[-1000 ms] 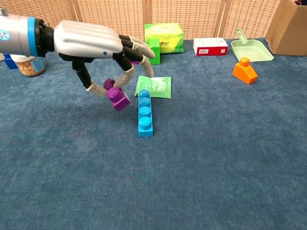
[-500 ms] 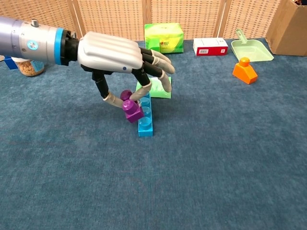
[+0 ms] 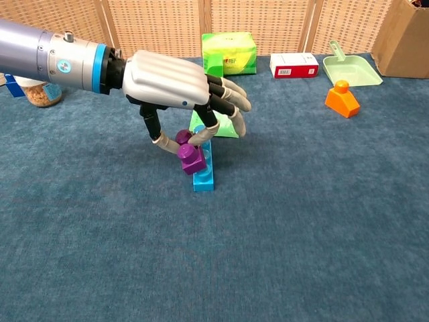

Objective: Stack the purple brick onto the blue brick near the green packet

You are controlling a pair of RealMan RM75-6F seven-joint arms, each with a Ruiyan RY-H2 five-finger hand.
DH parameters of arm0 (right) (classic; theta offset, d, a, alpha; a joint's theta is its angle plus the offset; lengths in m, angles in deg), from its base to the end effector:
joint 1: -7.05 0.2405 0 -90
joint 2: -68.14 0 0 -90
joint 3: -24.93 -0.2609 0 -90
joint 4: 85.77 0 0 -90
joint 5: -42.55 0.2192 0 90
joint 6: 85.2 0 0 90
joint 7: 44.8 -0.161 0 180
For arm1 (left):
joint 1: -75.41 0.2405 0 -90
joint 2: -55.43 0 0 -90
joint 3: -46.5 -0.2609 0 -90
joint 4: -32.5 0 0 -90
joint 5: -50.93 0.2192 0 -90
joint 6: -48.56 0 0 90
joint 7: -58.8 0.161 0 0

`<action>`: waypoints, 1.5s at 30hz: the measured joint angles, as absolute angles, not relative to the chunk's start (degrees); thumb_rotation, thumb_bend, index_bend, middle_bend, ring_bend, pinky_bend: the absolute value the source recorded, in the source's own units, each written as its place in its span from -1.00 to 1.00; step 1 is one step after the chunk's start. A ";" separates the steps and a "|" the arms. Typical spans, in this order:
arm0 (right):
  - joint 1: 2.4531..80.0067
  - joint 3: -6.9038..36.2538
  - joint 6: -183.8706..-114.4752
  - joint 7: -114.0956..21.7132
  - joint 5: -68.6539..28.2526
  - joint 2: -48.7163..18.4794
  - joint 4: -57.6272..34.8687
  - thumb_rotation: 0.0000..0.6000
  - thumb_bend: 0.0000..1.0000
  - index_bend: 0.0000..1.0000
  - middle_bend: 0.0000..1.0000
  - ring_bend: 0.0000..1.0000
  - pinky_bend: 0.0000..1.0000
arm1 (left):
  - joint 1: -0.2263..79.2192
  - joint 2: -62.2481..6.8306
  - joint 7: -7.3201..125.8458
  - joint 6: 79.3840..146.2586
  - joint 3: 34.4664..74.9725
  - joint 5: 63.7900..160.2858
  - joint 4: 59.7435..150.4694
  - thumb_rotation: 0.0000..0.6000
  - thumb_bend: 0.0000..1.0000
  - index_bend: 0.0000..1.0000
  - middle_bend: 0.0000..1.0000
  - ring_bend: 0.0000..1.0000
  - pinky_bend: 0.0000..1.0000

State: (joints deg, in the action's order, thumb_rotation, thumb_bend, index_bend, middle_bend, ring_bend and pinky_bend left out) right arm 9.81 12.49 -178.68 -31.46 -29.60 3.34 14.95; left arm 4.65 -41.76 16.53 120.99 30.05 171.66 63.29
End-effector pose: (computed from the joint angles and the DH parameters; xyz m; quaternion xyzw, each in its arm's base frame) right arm -0.3102 -0.2109 0.1955 0.4636 -0.3534 0.3848 0.7157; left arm -0.0730 0.4173 -0.0475 -0.9425 -0.0028 -0.3279 0.0640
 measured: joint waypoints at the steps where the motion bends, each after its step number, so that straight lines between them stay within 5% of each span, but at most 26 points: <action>1: 9.78 12.46 -178.77 -31.39 -29.61 3.31 15.00 1.00 -0.88 -0.14 -0.60 -1.00 -0.95 | 4.59 -42.13 16.25 121.06 29.82 171.58 62.66 1.00 -0.15 0.29 -0.59 -1.00 -1.00; 17: 8.98 12.26 -179.45 -31.44 -29.65 3.36 15.49 1.00 -0.89 -0.14 -0.60 -1.00 -0.95 | 3.77 -45.81 13.16 121.42 27.71 169.75 57.08 1.00 -0.15 0.29 -0.61 -1.00 -1.00; 45: 7.28 12.36 -180.28 -33.77 -30.44 3.83 14.95 1.00 -0.89 -0.14 -0.60 -1.00 -0.95 | 1.72 -45.01 15.57 117.11 26.74 166.66 60.80 1.00 -0.17 0.08 -0.73 -1.00 -1.00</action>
State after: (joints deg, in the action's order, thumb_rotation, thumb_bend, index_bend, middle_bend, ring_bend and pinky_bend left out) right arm 7.28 12.36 -180.28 -33.77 -30.44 3.83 14.95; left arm 1.72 -45.01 15.57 117.11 26.74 166.66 60.80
